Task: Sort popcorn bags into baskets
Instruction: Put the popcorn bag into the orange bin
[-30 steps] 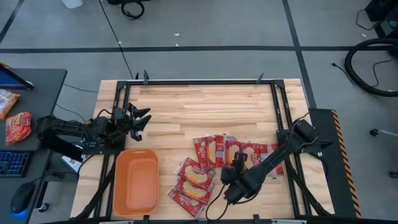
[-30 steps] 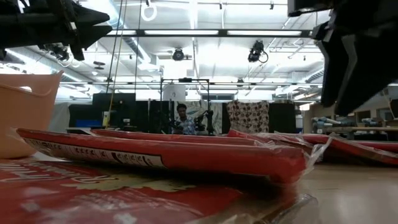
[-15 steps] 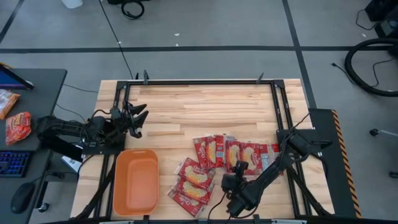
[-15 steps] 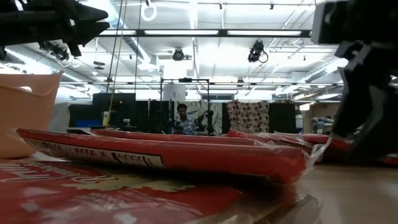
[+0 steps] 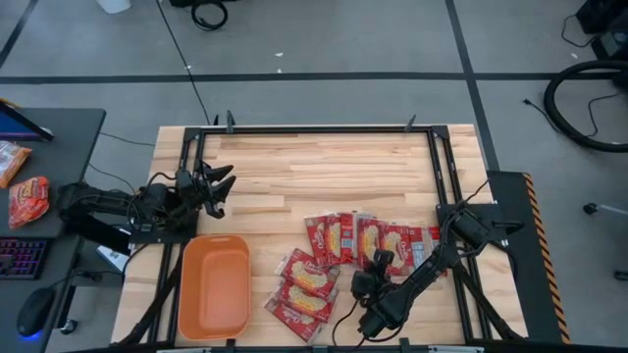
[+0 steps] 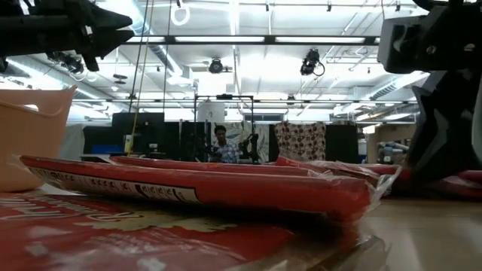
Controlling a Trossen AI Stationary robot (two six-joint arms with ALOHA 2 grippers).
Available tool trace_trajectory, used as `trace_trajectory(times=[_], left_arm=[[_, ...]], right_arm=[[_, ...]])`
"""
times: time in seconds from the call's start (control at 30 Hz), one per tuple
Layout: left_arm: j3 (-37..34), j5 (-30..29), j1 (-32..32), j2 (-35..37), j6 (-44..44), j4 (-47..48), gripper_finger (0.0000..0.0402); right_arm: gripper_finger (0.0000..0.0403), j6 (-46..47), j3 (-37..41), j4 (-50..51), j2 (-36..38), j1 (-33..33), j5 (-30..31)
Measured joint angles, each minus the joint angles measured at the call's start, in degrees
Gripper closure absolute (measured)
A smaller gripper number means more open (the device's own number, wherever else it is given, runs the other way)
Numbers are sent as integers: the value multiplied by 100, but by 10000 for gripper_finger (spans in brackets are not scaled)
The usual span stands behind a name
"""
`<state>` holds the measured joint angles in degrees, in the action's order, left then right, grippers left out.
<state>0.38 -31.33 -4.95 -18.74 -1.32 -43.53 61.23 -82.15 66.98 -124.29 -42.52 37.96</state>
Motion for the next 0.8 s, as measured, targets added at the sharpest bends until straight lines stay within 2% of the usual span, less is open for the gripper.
trace_trajectory(times=[0.07, 0.13, 0.3, 0.37, 0.63, 0.8], left_arm=[[0, 63, -8, 0, -200, 76, 230], [0, 388, -5, 0, -333, 100, 230], [194, 2064, -32, -2, -468, 169, 230], [281, 2354, -95, 6, -517, 260, 230], [310, 2350, -210, 0, -407, 456, 230], [315, 2350, -198, 0, -399, 584, 230]], right_arm=[[366, -116, 0, -10, 0, 0, -65], [392, -311, -10, 6, 11, 9, -137], [394, -635, -306, 274, 285, 133, -50], [397, -798, -391, 342, 455, 198, 38], [399, -1189, -834, 446, 1317, 495, 185], [400, -1634, -1008, -165, 1857, 746, 147]])
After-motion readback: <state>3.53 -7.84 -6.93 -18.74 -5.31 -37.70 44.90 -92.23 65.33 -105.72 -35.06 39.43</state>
